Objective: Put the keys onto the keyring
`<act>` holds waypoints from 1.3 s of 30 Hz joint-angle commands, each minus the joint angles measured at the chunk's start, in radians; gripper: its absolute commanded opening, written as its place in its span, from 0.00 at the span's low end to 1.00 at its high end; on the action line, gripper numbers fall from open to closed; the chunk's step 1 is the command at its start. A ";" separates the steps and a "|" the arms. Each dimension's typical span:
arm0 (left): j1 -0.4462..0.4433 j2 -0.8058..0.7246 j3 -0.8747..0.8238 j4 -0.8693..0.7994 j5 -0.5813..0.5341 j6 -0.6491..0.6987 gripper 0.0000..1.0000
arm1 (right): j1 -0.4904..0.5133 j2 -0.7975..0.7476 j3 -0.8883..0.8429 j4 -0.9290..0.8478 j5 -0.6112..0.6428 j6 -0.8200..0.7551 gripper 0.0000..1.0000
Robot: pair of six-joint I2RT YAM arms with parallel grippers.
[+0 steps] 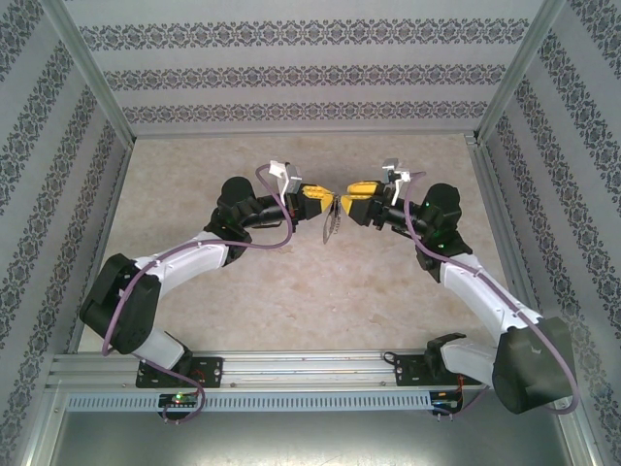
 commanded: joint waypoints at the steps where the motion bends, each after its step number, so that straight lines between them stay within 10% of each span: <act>1: -0.014 0.010 0.016 0.114 0.025 -0.045 0.00 | 0.011 0.019 0.036 0.062 -0.053 0.014 0.52; 39: -0.005 0.018 0.013 0.115 0.010 -0.062 0.05 | 0.027 0.079 0.067 0.068 -0.048 0.012 0.00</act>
